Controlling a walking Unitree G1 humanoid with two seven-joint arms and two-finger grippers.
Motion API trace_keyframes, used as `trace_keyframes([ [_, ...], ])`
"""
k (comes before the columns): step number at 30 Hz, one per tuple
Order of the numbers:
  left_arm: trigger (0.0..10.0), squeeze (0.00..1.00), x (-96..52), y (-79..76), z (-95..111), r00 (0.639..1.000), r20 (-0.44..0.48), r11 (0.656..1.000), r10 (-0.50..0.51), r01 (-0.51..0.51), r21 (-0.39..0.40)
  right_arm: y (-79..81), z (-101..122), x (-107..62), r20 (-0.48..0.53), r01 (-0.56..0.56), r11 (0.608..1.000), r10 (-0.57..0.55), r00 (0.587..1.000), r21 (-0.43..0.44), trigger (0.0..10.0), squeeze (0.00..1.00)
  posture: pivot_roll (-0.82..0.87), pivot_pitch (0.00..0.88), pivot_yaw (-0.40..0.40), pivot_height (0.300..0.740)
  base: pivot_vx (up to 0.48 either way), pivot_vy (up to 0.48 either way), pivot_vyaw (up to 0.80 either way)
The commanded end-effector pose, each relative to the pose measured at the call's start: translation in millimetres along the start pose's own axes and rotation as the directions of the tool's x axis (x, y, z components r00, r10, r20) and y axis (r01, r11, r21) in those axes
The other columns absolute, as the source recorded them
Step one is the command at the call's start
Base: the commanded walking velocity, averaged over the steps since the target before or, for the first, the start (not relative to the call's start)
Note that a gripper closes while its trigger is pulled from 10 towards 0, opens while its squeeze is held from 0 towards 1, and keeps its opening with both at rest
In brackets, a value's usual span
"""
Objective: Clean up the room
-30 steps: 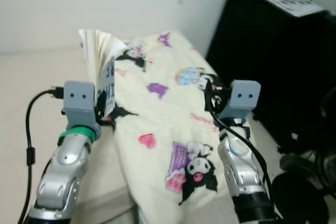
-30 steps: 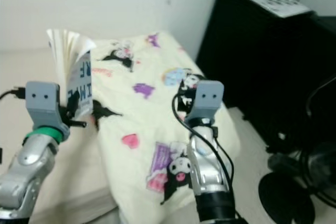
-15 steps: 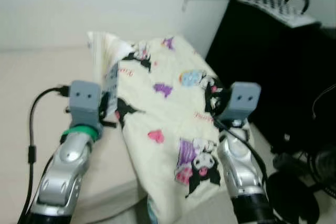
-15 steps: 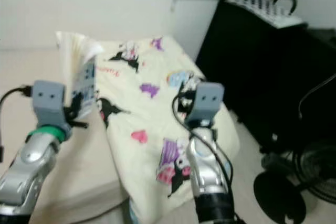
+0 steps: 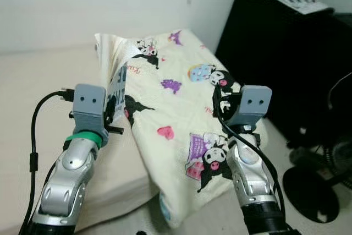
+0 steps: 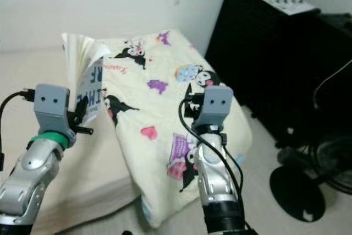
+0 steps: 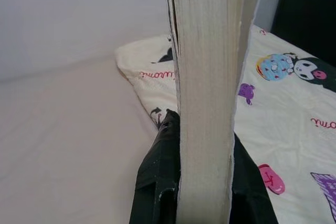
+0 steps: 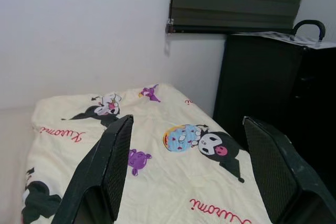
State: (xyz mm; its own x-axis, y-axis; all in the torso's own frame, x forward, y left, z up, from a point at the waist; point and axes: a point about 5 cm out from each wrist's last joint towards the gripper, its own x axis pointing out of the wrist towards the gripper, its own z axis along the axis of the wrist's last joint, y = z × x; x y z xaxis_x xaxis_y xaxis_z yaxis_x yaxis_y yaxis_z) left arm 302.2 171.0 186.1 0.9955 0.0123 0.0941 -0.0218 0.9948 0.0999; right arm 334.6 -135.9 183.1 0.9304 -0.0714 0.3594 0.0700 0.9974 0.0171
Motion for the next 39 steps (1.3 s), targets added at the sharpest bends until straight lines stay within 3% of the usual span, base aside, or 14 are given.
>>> trace_keyframes([
  [1, 10.0, 0.0, 0.1, -3.1, 5, 0.999, 0.03, 1.0, -0.015, 0.015, -0.002, -2.8, -3, -2.6, -0.01, 0.009, 1.0, -0.009, 1.0, -0.003, 10.0, 0.0, 0.06, 0.056, -0.018, 0.74, 0.0, 0.0, 0.0],
  [7, 10.0, 0.0, -0.4, -3.5, 0, 1.0, 0.009, 1.0, -0.019, 0.019, 0.006, -3.5, -4, -3.7, -0.013, 0.01, 1.0, -0.01, 1.0, -0.006, 10.0, 0.0, 0.06, 0.061, -0.016, 0.74, 0.0, 0.0, 0.0],
  [12, 10.0, 0.0, -1.3, -4.5, 1, 1.0, 0.012, 0.999, -0.028, 0.028, -0.032, -3.9, -4, -4.1, -0.013, 0.012, 1.0, -0.012, 1.0, -0.007, 10.0, 0.0, 0.06, 0.065, -0.016, 0.74, 0.0, 0.0, 0.0],
  [16, 10.0, 0.0, -0.4, -5.7, -1, 0.999, 0.008, 0.999, -0.038, 0.038, 0.026, -3.7, -4, -4.2, -0.013, 0.011, 1.0, -0.011, 1.0, -0.007, 10.0, 0.0, 0.06, 0.065, -0.016, 0.74, 0.0, 0.0, 0.0],
  [21, 10.0, 0.0, -0.9, -6.1, 0, 0.999, 0.016, 0.999, -0.038, 0.037, 0.016, -3.8, -4, -4.2, -0.012, 0.011, 1.0, -0.011, 1.0, -0.008, 10.0, 0.0, 0.06, 0.067, -0.017, 0.74, 0.0, -0.43, 0.0],
  [31, 10.0, 0.0, -1.3, -4.6, -3, 1.0, 0.001, 1.0, -0.022, 0.022, -0.011, -3.8, -4, -4.8, -0.015, 0.01, 1.0, -0.01, 1.0, -0.009, 10.0, 0.0, 0.06, 0.069, -0.019, 0.74, 0.0, 0.0, 0.0],
  [39, 10.0, 0.0, -8.1, -11.0, -19, 0.995, -0.066, 0.996, -0.079, 0.081, 0.032, -2.1, -7, -6.4, -0.029, -0.003, 1.0, 0.003, 1.0, -0.008, 10.0, 0.0, 0.06, 0.071, -0.019, 0.74, 0.0, 0.0, 0.0],
])
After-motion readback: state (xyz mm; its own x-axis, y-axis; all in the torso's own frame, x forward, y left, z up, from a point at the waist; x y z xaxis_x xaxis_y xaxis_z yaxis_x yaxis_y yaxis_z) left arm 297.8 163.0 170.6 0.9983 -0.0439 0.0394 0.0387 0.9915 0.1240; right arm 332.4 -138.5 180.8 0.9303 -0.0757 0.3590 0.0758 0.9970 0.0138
